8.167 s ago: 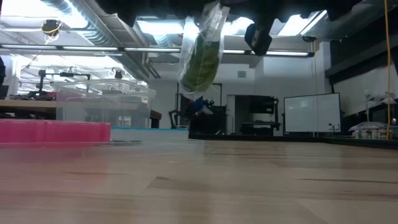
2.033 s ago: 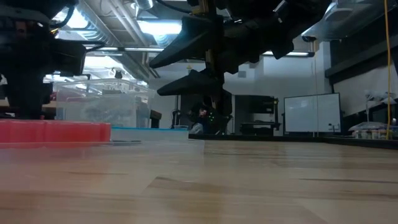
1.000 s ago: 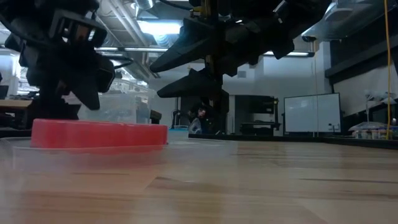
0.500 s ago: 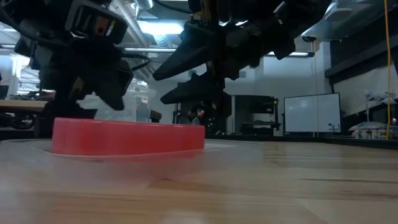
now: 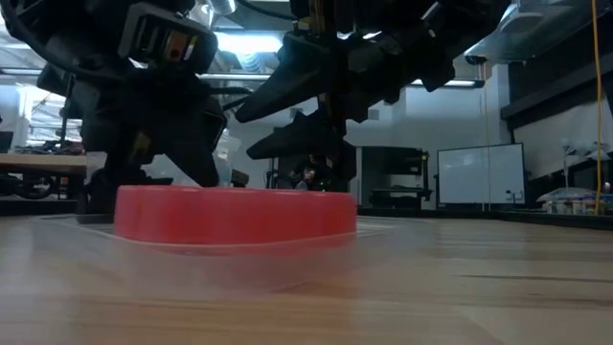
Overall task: Roll bandage
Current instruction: Remove the pill organizer from the lid
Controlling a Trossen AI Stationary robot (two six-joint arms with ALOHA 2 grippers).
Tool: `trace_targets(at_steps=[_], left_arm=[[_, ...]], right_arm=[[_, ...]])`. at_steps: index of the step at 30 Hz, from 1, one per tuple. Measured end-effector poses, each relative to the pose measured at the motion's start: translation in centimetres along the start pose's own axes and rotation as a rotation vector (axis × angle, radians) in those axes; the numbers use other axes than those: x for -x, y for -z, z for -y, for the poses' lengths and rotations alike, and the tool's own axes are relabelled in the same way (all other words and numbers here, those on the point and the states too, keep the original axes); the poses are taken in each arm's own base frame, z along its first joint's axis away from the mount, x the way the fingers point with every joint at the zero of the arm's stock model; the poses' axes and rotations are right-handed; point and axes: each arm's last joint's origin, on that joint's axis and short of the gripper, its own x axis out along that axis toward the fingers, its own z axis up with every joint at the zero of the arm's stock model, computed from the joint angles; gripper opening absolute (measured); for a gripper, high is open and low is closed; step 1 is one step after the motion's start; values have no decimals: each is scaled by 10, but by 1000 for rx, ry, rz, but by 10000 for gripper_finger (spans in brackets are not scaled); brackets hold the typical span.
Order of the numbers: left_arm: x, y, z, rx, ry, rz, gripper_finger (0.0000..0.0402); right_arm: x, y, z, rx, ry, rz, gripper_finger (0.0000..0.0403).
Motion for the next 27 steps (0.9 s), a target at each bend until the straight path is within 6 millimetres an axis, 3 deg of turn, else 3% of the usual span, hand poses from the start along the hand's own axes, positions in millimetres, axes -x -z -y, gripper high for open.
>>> trace_targets(at_steps=[5, 11, 21, 27], left_arm=[[0, 1, -2, 2, -35, -10, 234], [2, -3, -9, 75, -99, -36, 175], [15, -33, -18, 34, -91, -53, 116], [30, -48, -20, 3, -97, -29, 54]], right_arm=[[0, 0, 0, 0, 0, 0, 168], [0, 0, 0, 0, -4, -4, 168], [0, 1, -1, 0, -38, -37, 168], [1, 1, -1, 23, -112, -102, 168]])
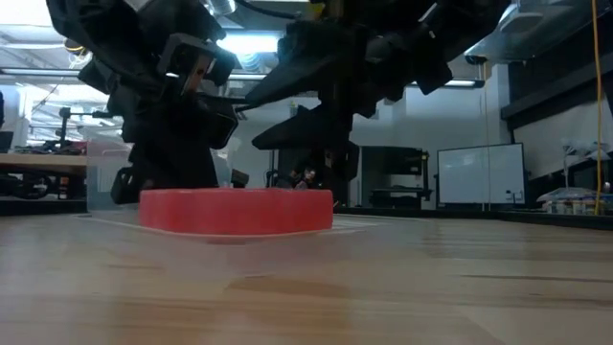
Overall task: Roll bandage
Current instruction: Remove the pill organizer from the lid
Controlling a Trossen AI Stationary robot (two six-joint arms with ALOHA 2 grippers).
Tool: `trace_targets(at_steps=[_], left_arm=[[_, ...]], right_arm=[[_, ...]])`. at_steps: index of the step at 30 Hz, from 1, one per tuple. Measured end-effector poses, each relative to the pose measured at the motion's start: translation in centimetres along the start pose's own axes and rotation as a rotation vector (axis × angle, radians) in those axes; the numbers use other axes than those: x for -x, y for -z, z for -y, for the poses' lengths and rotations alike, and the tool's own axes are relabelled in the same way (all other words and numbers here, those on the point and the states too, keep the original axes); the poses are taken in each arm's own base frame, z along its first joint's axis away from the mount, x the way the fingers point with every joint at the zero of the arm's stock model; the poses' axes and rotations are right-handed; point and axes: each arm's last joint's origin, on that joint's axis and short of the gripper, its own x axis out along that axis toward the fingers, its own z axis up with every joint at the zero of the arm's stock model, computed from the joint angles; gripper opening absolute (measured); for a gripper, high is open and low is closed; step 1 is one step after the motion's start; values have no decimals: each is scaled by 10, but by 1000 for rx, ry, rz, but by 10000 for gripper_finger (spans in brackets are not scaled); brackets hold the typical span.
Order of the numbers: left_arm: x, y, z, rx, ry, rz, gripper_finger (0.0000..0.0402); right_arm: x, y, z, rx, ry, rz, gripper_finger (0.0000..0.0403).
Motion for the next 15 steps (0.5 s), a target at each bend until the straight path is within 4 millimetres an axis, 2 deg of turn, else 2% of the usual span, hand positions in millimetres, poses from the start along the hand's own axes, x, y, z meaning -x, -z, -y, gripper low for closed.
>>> trace_targets(at_steps=[6, 15], left_arm=[[15, -11, -11, -28, -76, 11, 3], [47, -30, -30, -25, -186, 32, 1]], right_arm=[[4, -6, 6, 12, -30, -17, 168], [12, -18, 19, -7, -7, 18, 168]])
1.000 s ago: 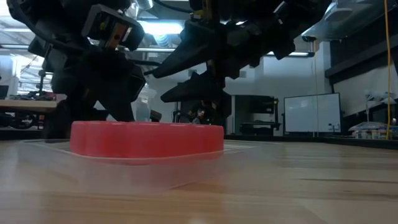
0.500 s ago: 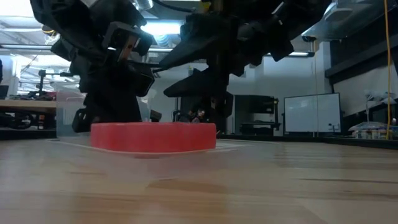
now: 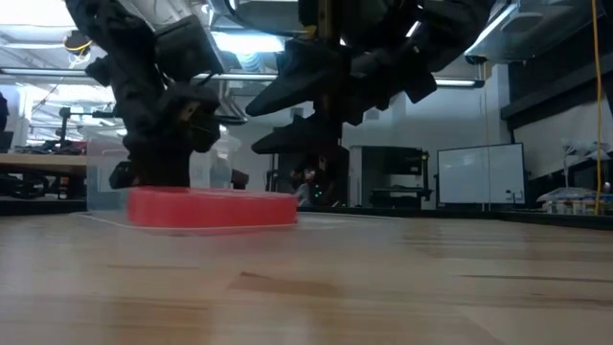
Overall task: Roll bandage
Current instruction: Remove the pill organizer from the lid
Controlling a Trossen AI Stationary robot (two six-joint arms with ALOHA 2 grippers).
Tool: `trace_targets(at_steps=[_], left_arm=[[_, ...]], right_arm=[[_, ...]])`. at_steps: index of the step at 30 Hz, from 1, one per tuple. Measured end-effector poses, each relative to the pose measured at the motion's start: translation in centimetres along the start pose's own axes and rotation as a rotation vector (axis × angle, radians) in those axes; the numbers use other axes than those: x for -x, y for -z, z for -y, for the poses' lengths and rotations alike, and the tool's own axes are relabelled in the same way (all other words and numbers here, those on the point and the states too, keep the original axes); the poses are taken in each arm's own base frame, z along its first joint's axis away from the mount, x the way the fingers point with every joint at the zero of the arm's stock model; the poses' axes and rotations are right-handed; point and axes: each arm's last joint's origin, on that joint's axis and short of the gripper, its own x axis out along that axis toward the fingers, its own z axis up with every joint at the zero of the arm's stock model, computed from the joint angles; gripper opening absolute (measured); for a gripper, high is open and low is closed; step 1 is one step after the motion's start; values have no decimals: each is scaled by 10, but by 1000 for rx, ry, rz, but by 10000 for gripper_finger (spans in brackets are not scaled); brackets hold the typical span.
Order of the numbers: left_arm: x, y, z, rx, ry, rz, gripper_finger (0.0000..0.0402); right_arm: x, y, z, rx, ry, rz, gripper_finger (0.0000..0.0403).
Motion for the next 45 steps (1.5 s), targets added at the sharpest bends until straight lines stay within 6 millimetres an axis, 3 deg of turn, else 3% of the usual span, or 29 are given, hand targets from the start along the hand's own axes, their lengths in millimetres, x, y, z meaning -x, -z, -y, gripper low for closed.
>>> trace_targets(at_steps=[8, 13, 19, 24, 28, 35, 45], left_arm=[[33, -10, -17, -2, -75, 58, 1], [59, -14, -7, -67, 31, 201, 1], [80, -6, 13, -182, 143, 337, 2], [79, 4, 28, -255, 198, 356, 3], [74, 12, 36, -259, 225, 329, 3], [66, 21, 51, -286, 304, 318, 4], [44, 39, 62, -265, 313, 212, 4]], right_arm=[[4, -3, 4, 13, -32, -30, 168], [11, -4, 4, 21, -15, -64, 163], [37, -5, 1, 75, 204, -95, 123], [51, 5, 7, 84, 491, -134, 85], [48, 16, 16, 73, 602, -200, 59], [30, 31, 23, 82, 613, -252, 24], [18, 27, 24, 104, 569, -169, 9]])
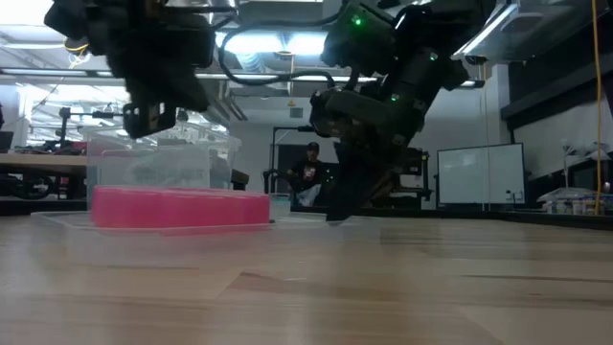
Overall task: Roll bandage
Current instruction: Remove the pill organizer from the lid
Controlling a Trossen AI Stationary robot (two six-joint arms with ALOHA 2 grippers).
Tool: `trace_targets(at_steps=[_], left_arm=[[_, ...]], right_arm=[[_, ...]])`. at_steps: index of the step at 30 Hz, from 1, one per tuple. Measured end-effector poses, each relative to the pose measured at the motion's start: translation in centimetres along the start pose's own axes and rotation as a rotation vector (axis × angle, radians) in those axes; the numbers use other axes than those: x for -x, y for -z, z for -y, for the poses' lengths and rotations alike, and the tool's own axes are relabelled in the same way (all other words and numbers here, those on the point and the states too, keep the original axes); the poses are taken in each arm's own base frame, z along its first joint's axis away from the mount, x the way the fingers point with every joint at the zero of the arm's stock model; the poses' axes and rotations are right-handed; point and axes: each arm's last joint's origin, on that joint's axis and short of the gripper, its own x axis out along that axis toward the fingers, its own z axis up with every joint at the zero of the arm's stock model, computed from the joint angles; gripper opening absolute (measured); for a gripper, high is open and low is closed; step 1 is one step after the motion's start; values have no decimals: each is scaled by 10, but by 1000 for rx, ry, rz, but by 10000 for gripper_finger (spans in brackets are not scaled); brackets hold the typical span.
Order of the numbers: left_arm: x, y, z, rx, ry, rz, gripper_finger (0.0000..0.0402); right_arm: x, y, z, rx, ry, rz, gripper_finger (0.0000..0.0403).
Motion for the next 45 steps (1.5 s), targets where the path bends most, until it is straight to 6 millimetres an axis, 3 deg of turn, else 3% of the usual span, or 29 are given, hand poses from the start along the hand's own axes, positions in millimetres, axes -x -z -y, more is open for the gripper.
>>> trace_targets(at_steps=[7, 15, 20, 27, 34, 39, 45], left_arm=[[-9, 9, 1, 50, 6, -79, 4], [-9, -3, -10, 27, -43, -22, 4], [-9, -3, -11, -92, -49, -28, 8], [-8, -6, -21, -23, -111, -37, 94], [-9, 0, -18, 43, -113, -58, 190], [-17, 14, -20, 59, -167, -139, 219], [-34, 27, -22, 105, -200, -188, 223]], right_arm=[[0, -2, 0, 2, -8, 20, 20], [0, -2, 0, 2, -13, 18, 21], [0, -2, 0, 2, -18, 16, 21], [0, -2, 0, 2, -19, 15, 21], [0, -2, 0, 2, -19, 15, 21], [0, -2, 0, 2, -19, 15, 21], [0, -2, 0, 2, -19, 15, 21]])
